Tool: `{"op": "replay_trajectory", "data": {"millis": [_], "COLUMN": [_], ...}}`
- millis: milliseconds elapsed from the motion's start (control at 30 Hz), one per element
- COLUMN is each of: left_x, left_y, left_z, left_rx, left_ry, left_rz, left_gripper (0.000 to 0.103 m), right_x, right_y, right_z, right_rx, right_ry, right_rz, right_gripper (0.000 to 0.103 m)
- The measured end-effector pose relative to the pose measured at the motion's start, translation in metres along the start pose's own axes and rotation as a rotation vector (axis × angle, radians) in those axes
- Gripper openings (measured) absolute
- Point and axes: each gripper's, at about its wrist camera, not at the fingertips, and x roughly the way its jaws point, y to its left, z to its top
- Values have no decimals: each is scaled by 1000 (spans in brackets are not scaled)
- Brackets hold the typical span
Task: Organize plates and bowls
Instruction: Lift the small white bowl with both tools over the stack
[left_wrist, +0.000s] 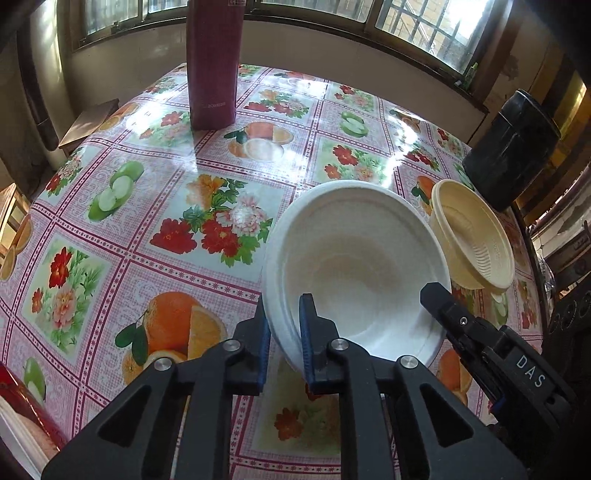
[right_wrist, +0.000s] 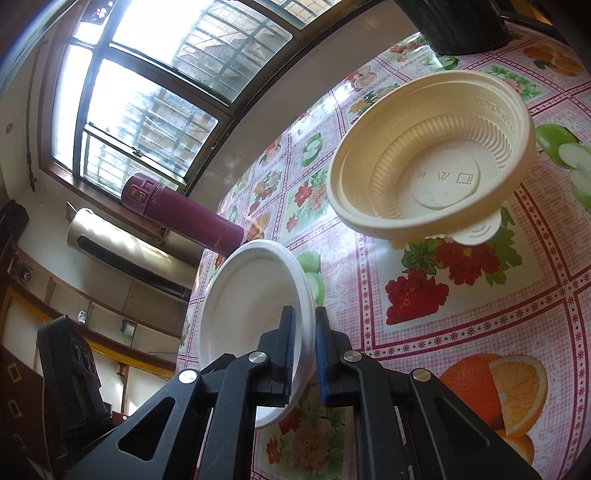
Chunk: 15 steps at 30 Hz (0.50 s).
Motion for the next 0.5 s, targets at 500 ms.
{"op": "replay_trajectory", "data": {"millis": [500], "left_x": [-61], "left_y": [18], "left_z": [-55], "left_rx": [44], "left_ry": [-94], "left_rz": [27], "left_gripper": [14], "right_x": [-54], "right_y": [34], "right_z": [-70], "right_rx": [-110], "right_ry": [-40], "right_rz": [9], "right_gripper": [10]}}
